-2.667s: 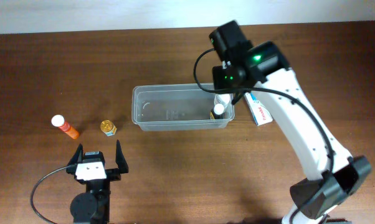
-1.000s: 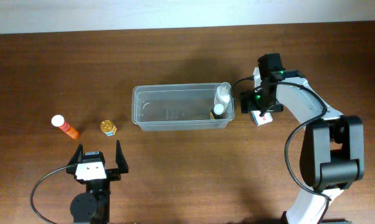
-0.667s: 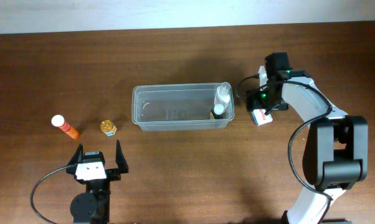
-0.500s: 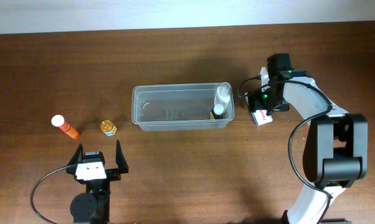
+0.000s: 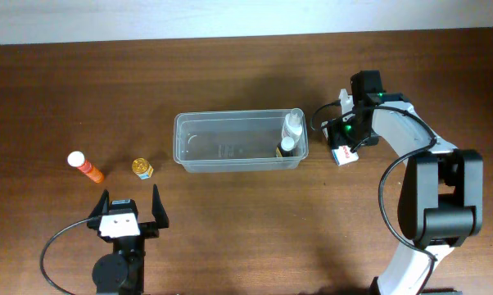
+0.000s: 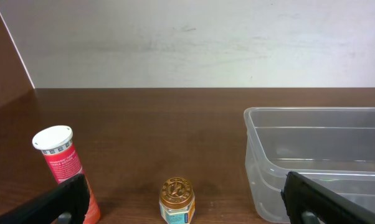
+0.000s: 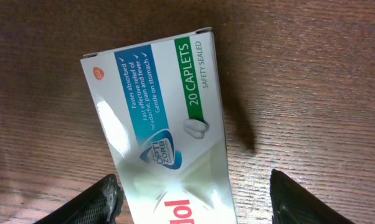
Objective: Pack container
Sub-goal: 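Lower the right gripper onto the white Panadol box and grasp it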
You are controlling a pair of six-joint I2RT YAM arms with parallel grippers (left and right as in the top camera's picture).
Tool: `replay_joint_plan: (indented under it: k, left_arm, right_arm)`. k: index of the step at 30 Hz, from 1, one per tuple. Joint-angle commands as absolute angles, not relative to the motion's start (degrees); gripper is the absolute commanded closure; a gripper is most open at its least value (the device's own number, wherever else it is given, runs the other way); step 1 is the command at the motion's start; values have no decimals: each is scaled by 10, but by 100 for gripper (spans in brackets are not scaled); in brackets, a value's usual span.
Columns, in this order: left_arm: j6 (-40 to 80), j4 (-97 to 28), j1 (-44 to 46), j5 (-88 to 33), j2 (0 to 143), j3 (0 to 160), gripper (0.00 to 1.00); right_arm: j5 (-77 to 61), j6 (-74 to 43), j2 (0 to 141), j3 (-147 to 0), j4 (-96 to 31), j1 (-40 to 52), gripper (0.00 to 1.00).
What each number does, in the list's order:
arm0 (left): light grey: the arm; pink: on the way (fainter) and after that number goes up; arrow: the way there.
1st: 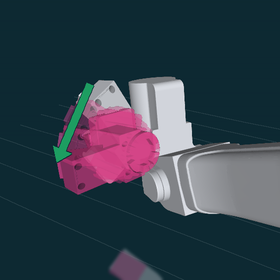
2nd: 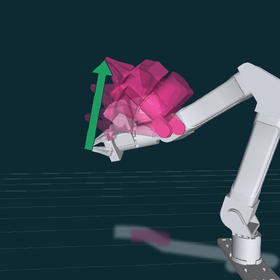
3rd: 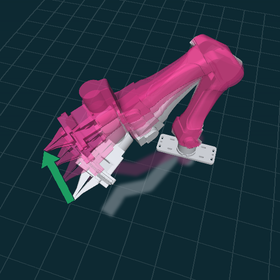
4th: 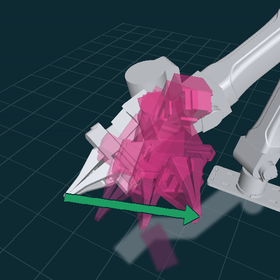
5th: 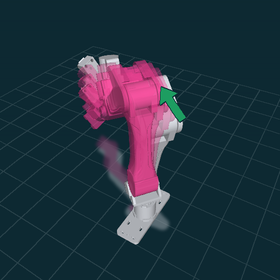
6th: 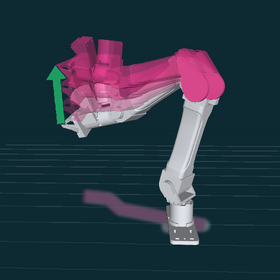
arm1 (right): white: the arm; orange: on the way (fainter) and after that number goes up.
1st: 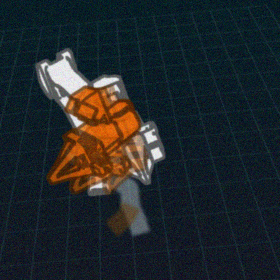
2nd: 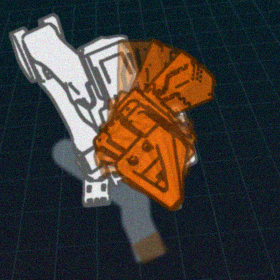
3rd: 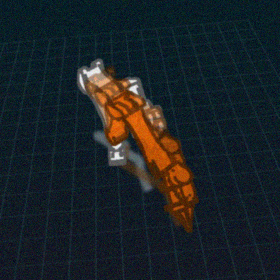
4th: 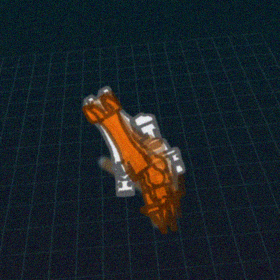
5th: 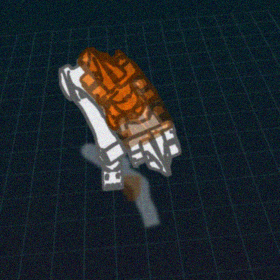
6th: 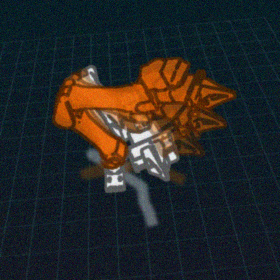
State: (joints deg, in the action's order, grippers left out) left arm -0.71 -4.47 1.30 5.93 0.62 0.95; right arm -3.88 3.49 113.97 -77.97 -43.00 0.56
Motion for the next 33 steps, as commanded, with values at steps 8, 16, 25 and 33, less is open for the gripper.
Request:
replay_joint_plan:
  k: [8,16,25,33]
  left_arm:
    - [-18,-43,10,53,3,5,1]
    - [-18,-43,10,53,3,5,0]
    - [-18,-43,10,53,3,5,1]
    - [-18,-43,10,53,3,5,1]
  right_arm:
    - [-60,56,1148,-762,-423,4,31]
    - [-58,58,1148,-762,-419,4,38]
    - [-58,58,1148,-760,-419,4,39]
    - [-58,58,1148,-752,-415,4,39]
